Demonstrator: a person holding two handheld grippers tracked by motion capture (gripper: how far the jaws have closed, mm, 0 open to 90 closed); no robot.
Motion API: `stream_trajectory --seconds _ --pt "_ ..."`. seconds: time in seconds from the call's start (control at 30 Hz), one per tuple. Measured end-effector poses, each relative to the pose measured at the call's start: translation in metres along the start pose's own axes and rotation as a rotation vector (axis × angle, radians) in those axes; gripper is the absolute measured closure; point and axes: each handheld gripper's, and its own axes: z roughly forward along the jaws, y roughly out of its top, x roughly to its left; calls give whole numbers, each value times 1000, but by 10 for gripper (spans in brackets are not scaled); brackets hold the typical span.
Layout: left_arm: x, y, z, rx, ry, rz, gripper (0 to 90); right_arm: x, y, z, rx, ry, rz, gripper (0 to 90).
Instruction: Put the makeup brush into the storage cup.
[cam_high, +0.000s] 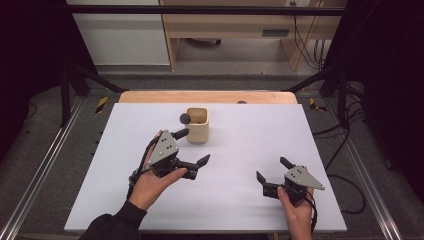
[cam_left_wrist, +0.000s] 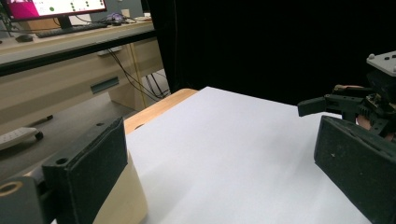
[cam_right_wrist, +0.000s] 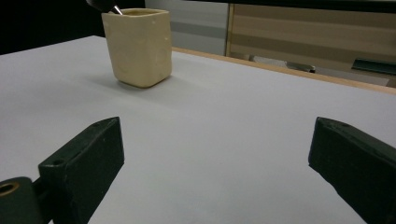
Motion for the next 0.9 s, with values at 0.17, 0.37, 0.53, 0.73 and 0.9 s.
stream_trajectory --seconds 0.17,0.37,0.53,0.73,0.9 --pt "0 -3 -6 3 9 11 25 0 0 0 1 1 -3 37" --pt "2 -9 -15 1 29 15 25 0 0 0 -2 0 3 37" --pt "7 -14 -24 -2 49 9 25 1 0 0 0 2 -6 37" --pt "15 -21 -38 -4 77 -5 25 1 0 0 1 2 -6 37" --pt "19 -25 -45 -5 93 -5 24 2 0 0 2 2 -7 37"
